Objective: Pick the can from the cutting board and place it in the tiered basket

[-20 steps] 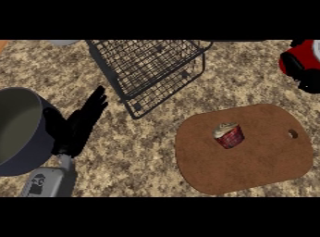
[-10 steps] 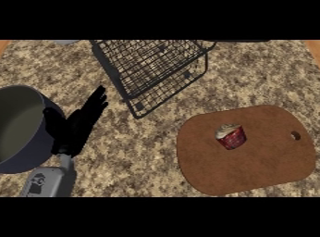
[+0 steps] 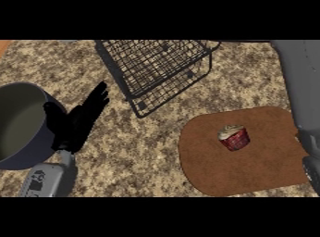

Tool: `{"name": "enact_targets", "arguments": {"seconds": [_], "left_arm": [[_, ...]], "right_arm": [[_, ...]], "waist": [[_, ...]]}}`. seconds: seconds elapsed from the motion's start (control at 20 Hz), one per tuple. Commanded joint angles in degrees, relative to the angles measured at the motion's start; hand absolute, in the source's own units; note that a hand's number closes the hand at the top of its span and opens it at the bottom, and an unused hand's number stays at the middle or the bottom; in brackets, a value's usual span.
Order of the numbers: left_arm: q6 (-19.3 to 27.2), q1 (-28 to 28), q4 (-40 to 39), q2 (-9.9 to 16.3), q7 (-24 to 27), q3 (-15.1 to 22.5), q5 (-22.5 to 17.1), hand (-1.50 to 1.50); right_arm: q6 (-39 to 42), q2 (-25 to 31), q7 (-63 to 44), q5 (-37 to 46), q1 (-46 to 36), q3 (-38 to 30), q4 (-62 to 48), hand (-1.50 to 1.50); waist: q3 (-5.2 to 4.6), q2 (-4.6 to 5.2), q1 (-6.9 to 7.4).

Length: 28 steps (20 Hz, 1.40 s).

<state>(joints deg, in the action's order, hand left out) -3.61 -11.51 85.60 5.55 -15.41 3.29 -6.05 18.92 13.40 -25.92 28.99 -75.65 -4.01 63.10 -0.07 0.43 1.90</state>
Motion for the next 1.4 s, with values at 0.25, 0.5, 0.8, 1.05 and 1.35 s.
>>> {"name": "enact_targets", "arguments": {"seconds": [0.25,0.5,0.8,1.05,1.35], "left_arm": [[0.62,-1.1,-5.26,-2.33,4.83,0.81,2.05,0.0],[-1.06,0.26,0.17,-0.69,0.63,0.46,0.03,0.0],[-0.64,-0.36,-0.76,-1.81,1.55,2.11,1.57,0.0],[-2.96,-1.57,-1.5,-0.55,0.77,0.51,-0.72,0.0],[-1.73,-3.79,-3.18,-1.94,0.51,1.49,0.78,0.0]], "right_arm": [[-13.06,-6.02,12.82,3.62,-5.01,-0.89,-20.71,1.5],[-18.01,-10.28,12.87,3.76,-10.9,-2.75,-30.81,1.5],[-22.29,-13.29,17.78,-7.57,-9.63,-8.34,-36.19,-1.5],[-21.62,-13.37,26.49,-12.57,-11.72,-6.16,-42.16,-1.5],[-28.42,-13.39,31.65,-17.91,-17.12,-5.56,-44.5,-1.5]], "waist": [[-0.02,0.45,-0.03],[-0.02,0.45,1.03],[-0.04,1.02,3.22],[-0.08,1.1,4.02],[-0.12,1.12,4.15]]}}
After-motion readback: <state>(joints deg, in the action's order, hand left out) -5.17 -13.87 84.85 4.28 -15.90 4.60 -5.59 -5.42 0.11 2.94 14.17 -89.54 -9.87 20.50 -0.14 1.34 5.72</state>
